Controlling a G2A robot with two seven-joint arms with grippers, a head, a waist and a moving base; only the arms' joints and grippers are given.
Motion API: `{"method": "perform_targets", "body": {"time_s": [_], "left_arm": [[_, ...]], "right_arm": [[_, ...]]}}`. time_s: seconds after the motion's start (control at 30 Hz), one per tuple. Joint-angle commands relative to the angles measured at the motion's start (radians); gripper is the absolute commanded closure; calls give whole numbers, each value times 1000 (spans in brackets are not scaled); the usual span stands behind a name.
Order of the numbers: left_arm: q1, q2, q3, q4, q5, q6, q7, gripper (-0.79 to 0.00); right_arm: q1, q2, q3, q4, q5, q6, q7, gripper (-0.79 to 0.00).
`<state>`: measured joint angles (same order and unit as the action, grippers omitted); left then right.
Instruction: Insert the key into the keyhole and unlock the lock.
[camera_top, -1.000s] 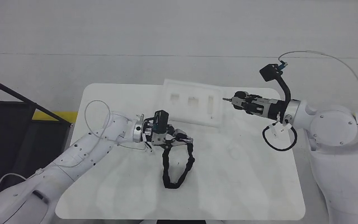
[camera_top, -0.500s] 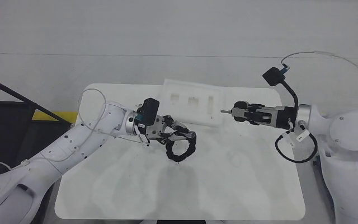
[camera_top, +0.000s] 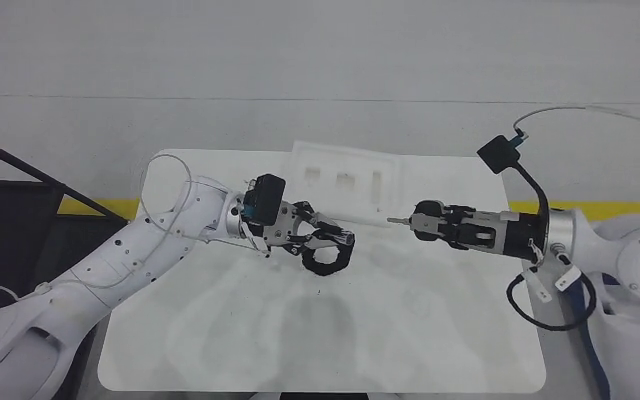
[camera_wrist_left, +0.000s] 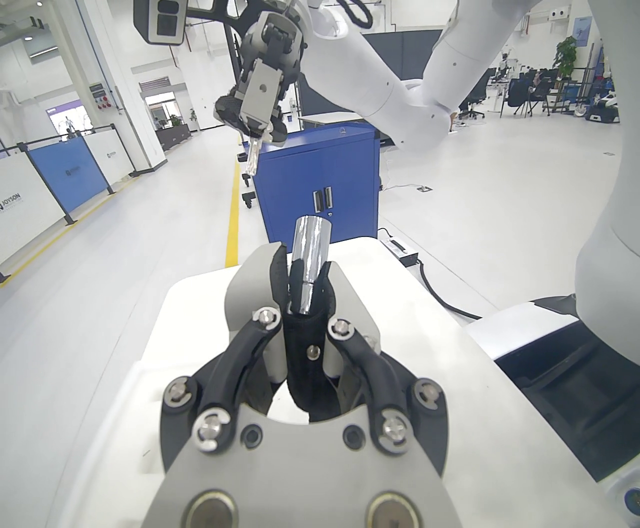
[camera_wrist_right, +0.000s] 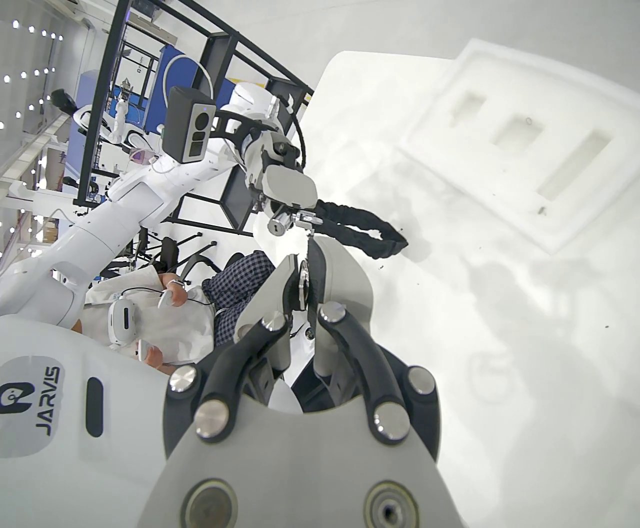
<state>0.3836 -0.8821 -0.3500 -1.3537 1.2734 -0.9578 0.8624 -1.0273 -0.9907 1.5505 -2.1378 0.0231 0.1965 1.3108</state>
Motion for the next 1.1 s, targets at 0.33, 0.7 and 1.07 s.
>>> {"method": "perform_targets", "body": {"time_s": [0.33,0.7,1.07], "left_arm": [[-13,-60,2,39,-25,-2,-2,0],[-13,-60,2,39,-25,-2,-2,0],[31,-67,-40,-2,25,38,11,0]], "right_arm": [[-26,6,-37,-50,-5,57,-27,0],[-26,6,-37,-50,-5,57,-27,0],[-63,23,6,-158,-38,135,-10,0]]}}
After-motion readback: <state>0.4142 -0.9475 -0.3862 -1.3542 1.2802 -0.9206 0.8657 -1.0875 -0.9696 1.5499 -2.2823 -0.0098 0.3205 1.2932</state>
